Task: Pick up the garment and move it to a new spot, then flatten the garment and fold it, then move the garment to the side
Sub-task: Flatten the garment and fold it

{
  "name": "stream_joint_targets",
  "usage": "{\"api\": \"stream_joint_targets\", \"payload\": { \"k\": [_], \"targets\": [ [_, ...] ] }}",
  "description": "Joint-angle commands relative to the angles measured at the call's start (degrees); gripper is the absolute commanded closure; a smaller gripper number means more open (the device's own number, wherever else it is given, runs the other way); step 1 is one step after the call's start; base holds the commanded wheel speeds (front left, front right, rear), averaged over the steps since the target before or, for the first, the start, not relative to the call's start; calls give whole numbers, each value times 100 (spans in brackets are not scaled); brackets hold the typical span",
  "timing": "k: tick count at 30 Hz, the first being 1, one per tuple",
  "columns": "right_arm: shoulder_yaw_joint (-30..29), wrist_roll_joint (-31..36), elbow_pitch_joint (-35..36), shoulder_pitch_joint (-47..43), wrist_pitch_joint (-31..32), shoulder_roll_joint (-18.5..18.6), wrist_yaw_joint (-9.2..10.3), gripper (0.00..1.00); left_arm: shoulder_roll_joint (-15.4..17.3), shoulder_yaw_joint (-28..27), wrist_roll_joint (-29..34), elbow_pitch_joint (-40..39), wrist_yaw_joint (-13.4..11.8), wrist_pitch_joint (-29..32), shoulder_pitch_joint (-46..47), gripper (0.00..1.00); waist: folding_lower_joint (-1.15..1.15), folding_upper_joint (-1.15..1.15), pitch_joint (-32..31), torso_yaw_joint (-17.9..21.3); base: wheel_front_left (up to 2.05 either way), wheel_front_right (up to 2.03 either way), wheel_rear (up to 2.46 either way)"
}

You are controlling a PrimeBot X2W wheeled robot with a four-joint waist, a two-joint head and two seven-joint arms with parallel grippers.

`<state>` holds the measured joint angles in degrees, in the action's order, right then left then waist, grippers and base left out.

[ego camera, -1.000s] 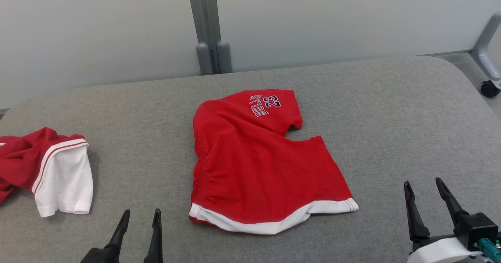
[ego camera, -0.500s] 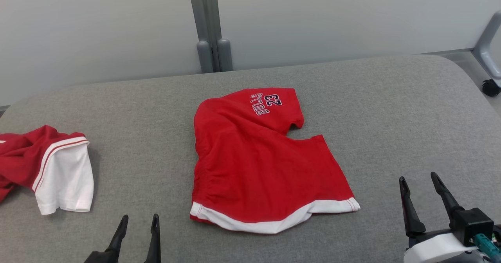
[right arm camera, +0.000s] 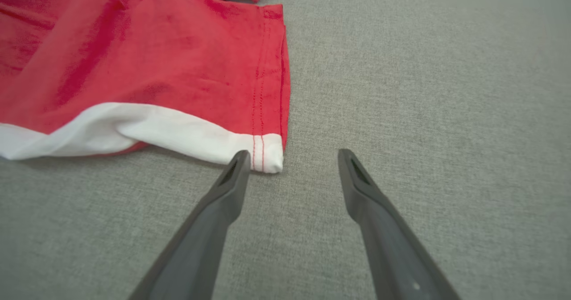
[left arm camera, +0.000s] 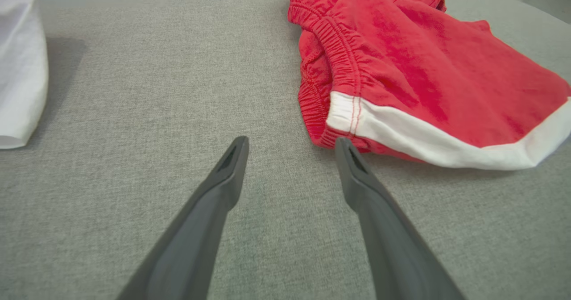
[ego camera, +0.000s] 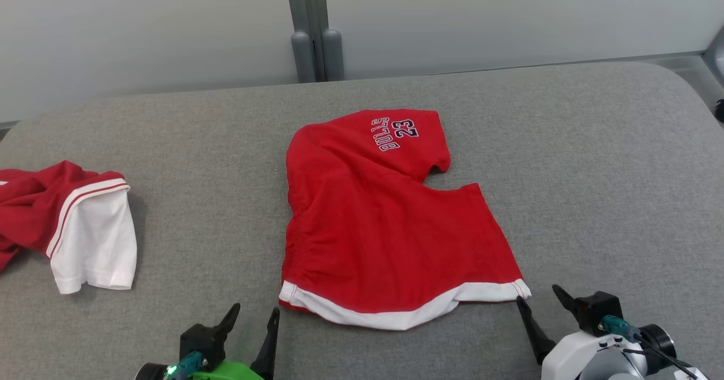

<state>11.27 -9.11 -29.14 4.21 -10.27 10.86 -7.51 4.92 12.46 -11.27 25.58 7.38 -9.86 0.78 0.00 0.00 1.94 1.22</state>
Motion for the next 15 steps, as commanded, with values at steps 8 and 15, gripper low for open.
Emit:
{"api": "stream_joint_targets", "payload": {
  "k": [8, 15],
  "targets": [
    [434, -340, -631, 588, 109, -18, 4, 0, 184, 349, -366, 79, 13, 321, 453, 0, 0, 0, 178, -45, 0, 0, 0],
    [717, -630, -894, 839, 426, -30, 4, 0, 296, 620, -611, 114, 13, 621, 649, 0, 0, 0, 233, -42, 0, 0, 0]
  ]
}}
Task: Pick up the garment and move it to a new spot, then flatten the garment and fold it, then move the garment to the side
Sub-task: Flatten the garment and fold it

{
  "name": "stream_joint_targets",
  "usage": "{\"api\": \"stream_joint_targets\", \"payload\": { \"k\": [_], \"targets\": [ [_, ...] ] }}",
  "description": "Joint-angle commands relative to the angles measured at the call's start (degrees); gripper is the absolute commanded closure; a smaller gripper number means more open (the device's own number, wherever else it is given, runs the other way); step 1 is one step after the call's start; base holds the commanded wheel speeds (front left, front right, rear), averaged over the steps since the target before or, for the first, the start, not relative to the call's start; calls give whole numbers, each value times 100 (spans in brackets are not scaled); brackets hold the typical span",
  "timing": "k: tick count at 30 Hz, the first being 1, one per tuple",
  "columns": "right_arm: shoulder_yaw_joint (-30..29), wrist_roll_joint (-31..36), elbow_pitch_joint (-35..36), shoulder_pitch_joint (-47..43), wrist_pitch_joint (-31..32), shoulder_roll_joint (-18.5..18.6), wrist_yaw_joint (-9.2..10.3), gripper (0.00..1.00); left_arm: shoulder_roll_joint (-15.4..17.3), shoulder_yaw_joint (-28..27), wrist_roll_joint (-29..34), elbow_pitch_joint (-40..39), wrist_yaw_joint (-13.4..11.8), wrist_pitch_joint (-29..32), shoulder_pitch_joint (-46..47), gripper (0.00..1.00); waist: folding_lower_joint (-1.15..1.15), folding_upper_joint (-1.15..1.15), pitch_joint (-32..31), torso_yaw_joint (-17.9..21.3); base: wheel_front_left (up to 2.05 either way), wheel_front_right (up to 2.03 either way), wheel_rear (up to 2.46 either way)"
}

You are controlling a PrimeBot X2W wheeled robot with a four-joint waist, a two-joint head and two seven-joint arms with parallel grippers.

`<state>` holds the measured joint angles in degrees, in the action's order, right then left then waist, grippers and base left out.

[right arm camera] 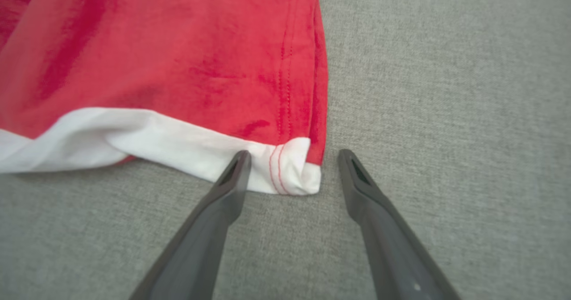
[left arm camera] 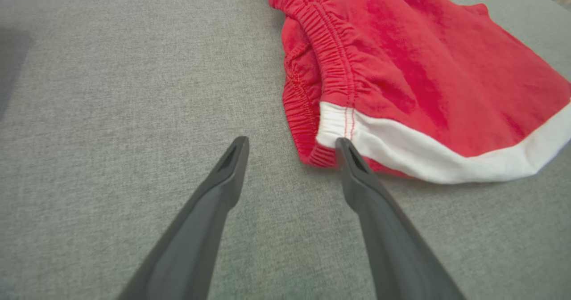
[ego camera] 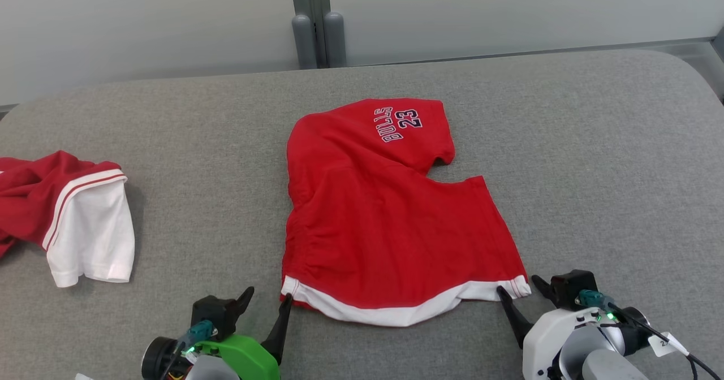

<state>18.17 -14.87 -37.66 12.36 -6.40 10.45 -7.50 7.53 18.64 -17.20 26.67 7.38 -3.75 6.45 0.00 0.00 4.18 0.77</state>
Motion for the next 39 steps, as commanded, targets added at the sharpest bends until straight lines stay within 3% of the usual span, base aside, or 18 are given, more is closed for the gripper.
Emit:
{"api": "stream_joint_targets", "payload": {
  "k": [1, 16, 17, 19, 22, 23, 25, 26, 27, 32, 36, 39],
  "targets": [
    [72, -90, -52, 41, 89, 20, 2, 0, 50, 36, -36, 2, 13, 46, 101, 0, 0, 0, 18, 4, 0, 0, 0],
    [421, -422, 190, 170, 473, 229, 2, 0, 385, 653, -667, -642, 13, 983, 219, 0, 0, 0, 162, 71, 0, 0, 0],
    [441, -441, 204, 184, 510, 226, 2, 0, 402, 654, -683, -656, 13, 1016, 225, 15, 0, 0, 181, 84, 0, 0, 0],
    [495, -460, 218, 219, 600, 218, 2, 0, 443, 659, -708, -663, 13, 1049, 254, 35, 0, 0, 230, 113, 0, 0, 0],
    [586, -508, 179, 256, 775, 229, 2, 0, 463, 685, -712, -628, 12, 1072, 291, 51, 0, 0, 274, 139, 0, 0, 0],
    [633, -540, 170, 253, 851, 237, 2, 15, 460, 711, -727, -608, 12, 1097, 302, 69, 0, 0, 286, 147, 0, 0, 0],
    [667, -618, 185, 272, 927, 265, 2, 69, 472, 764, -735, -557, 12, 1134, 352, 100, 0, 0, 304, 163, 0, 0, 0],
    [688, -668, 207, 280, 960, 279, 2, 90, 488, 827, -742, -544, 12, 1164, 372, 100, 0, 0, 310, 172, 0, 0, 0],
    [740, -727, 231, 278, 1036, 315, 2, 100, 509, 854, -764, -532, 12, 1152, 388, 100, 0, 0, 312, 183, 0, 0, 0],
    [758, -1314, 737, 147, 1343, 617, 6, 100, 585, 817, -999, -699, 13, 1297, 357, 100, 0, 0, 279, 211, 0, 0, 0],
    [544, -2102, 2082, 56, 1695, 1187, 5, 100, 773, 649, -1366, -1526, 13, 1602, 298, 100, 0, 0, 312, 254, 0, 0, 0],
    [91, -2686, 3424, -4, 2109, 1830, 4, 100, 994, 418, -1485, -2572, -160, 1980, 428, 100, 0, 0, 470, 304, 0, 0, 0]
  ]
}}
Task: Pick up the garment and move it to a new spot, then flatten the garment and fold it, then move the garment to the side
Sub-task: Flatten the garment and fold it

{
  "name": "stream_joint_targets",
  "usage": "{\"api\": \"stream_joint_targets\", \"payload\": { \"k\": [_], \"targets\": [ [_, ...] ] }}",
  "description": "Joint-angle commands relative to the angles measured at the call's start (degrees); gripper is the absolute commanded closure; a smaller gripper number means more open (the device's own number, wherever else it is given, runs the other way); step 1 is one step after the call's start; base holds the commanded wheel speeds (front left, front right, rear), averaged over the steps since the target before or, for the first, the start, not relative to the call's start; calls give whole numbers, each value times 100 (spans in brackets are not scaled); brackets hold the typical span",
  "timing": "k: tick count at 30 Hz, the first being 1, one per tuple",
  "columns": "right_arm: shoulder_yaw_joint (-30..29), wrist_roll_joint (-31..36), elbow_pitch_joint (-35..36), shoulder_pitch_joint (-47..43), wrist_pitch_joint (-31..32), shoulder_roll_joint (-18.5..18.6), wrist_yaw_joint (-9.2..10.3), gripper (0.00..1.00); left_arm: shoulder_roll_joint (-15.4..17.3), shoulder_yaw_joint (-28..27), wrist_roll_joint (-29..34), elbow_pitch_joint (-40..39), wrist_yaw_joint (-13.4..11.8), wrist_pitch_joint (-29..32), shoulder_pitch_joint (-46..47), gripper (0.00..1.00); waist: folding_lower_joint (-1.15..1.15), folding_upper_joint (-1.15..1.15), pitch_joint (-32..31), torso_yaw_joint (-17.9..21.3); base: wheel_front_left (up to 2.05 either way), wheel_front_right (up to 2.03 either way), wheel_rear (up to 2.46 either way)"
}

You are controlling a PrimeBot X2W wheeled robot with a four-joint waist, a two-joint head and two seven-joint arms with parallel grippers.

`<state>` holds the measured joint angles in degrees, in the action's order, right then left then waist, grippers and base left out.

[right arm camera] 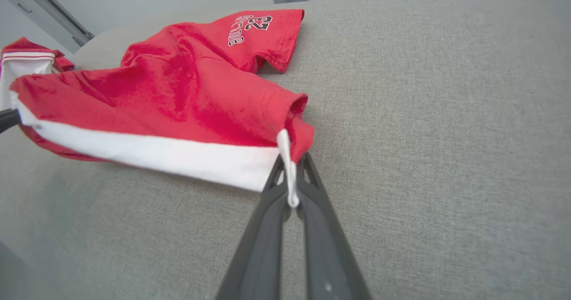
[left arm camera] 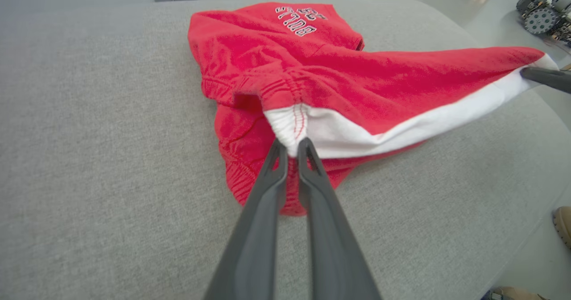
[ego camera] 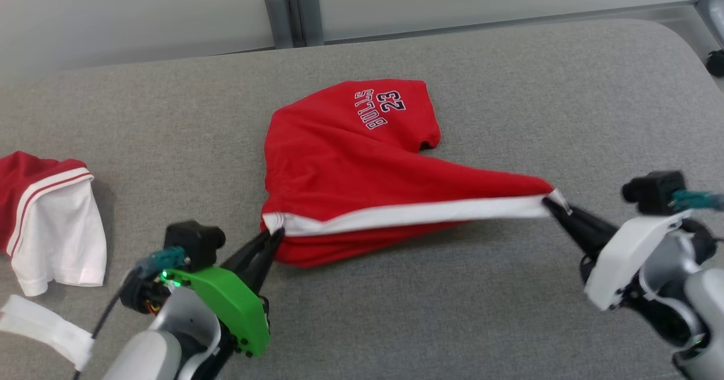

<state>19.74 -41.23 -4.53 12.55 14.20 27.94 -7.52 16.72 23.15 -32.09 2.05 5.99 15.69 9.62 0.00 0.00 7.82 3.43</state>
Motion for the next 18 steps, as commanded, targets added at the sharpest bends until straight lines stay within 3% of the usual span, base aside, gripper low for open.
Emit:
{"api": "stream_joint_targets", "payload": {
  "k": [1, 5, 10, 15, 18],
  "targets": [
    [-245, -209, 485, -3, 183, 223, 5, 100, 79, -101, -92, -433, -78, 157, 167, 100, 0, 0, 169, 58, 0, 0, 0],
    [-1349, -917, 1788, 420, 978, 749, 6, 100, 181, -427, -465, -1880, -290, 859, 758, 100, 0, 0, 545, 125, 0, 0, 0],
    [-2299, -1387, 2074, 1630, 1980, 995, 6, 100, 45, -582, -1027, -2483, -459, 1910, 2309, 100, 0, 0, 1309, 102, 0, 0, 0],
    [-2406, -983, 1368, 3718, 2693, 724, 6, 100, -204, -566, -925, -1528, -644, 2612, 4490, 100, 0, 0, 2338, 41, 0, 0, 0],
    [-2194, -183, 684, 5017, 2743, 329, 6, 100, -417, -529, -514, -563, -700, 2401, 5717, 100, 0, 0, 2880, -10, 0, 0, 0]
  ]
}}
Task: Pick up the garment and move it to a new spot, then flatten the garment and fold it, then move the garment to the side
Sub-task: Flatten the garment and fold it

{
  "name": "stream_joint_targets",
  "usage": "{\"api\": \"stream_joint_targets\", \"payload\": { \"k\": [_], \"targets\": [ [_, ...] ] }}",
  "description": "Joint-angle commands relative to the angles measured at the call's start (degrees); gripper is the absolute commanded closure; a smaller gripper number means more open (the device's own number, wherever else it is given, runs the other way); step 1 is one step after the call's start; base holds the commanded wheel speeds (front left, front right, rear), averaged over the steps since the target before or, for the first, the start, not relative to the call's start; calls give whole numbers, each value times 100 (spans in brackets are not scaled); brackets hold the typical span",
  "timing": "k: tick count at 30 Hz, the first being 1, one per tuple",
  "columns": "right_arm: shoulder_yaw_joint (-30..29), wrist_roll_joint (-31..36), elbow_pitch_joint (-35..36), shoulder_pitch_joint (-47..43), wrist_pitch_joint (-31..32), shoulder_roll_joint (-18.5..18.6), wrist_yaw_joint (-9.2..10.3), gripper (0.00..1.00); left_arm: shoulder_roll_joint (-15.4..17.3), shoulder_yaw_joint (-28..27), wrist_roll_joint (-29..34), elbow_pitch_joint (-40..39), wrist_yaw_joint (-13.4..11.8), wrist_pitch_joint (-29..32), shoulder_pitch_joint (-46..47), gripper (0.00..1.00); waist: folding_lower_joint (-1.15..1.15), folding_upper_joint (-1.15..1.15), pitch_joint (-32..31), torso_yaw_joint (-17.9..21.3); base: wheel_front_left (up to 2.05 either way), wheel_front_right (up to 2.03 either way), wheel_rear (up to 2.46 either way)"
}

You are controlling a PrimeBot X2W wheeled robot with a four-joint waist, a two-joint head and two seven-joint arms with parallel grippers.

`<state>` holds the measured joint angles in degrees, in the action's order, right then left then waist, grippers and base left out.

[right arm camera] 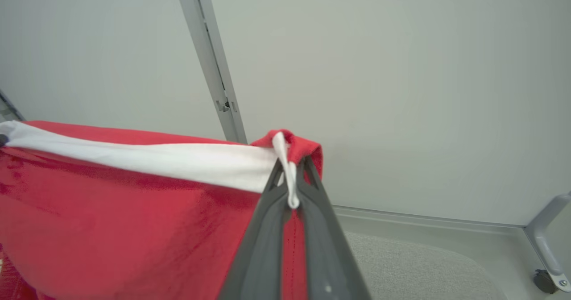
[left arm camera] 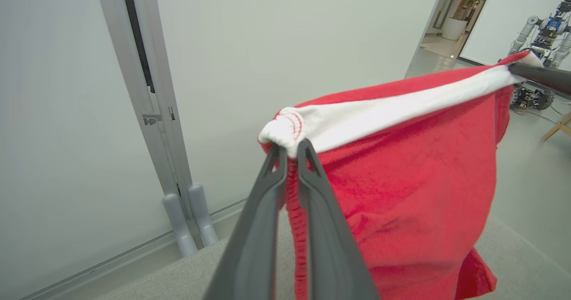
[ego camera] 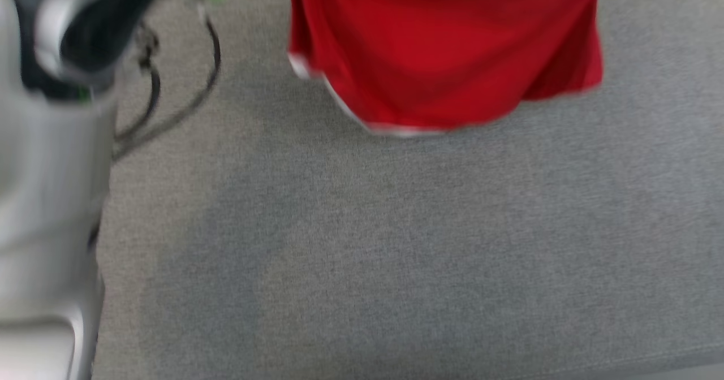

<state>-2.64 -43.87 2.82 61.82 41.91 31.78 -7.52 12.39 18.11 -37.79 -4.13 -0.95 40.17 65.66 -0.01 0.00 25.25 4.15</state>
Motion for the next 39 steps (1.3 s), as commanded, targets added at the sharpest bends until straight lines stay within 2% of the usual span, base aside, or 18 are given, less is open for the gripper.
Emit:
{"api": "stream_joint_targets", "payload": {
  "k": [1, 3, 5, 8, 11, 14, 17, 21, 24, 30, 34, 39],
  "targets": [
    [107, 499, -340, 556, -169, -271, 4, 100, -89, -7, 205, 495, 11, -228, 519, 100, 1, 0, 1290, -89, 0, 0, 0],
    [203, 1222, -975, 1272, -461, -620, 7, 100, -263, -45, 560, 1232, -68, -783, 1179, 100, 1, 0, 1482, -78, 0, 0, 0],
    [207, 1809, -1513, 1951, -831, -919, 8, 100, -380, 35, 902, 1871, -35, -1357, 1784, 100, 1, 0, 1682, -58, 0, 0, 0],
    [201, 2276, -2194, 2635, -1390, -1345, 7, 100, -536, 105, 1201, 2686, 41, -2158, 2376, 100, 1, 0, 1927, -2, 0, 0, 0],
    [321, 2378, -2835, 2910, -1983, -1656, 6, 100, -576, 181, 1452, 3459, 130, -3106, 2649, 100, 1, 0, 1983, 89, 0, 0, 0],
    [520, 2303, -3166, 2741, -2412, -1700, 5, 100, -653, 249, 1488, 3998, 281, -3741, 2496, 100, 1, 0, 1952, 132, 0, 0, 0],
    [727, 2033, -3339, 2120, -2839, -1706, 5, 100, -656, 301, 1350, 4466, 517, -4216, 2039, 100, 1, 0, 1805, 179, 0, 0, 0],
    [956, 1556, -3069, 813, -3374, -1609, 5, 100, -549, 484, 1190, 4672, 738, -4712, 1053, 100, 1, 0, 1434, 216, 0, 0, 0],
    [1059, 1122, -2608, -436, -3645, -1383, 5, 100, -489, 728, 1003, 4491, 813, -4983, 21, 100, 1, 0, 1062, 199, 0, 0, 0],
    [1141, 548, -1667, -3084, -3766, -915, 8, 100, -228, 1166, 614, 3685, 833, -5173, -2560, 100, 1, 0, -173, 170, 0, 0, 0],
    [916, 372, -1189, -4738, -3697, -718, 10, 100, -163, 1221, 239, 2925, 518, -5096, -4372, 100, 1, 0, -924, 110, 0, 0, 0],
    [375, 270, -819, -6588, -3716, -790, 17, 100, -73, 1342, -73, 1970, 42, -5056, -6309, 100, 1, 0, -1587, -77, 0, 0, 0]
  ]
}}
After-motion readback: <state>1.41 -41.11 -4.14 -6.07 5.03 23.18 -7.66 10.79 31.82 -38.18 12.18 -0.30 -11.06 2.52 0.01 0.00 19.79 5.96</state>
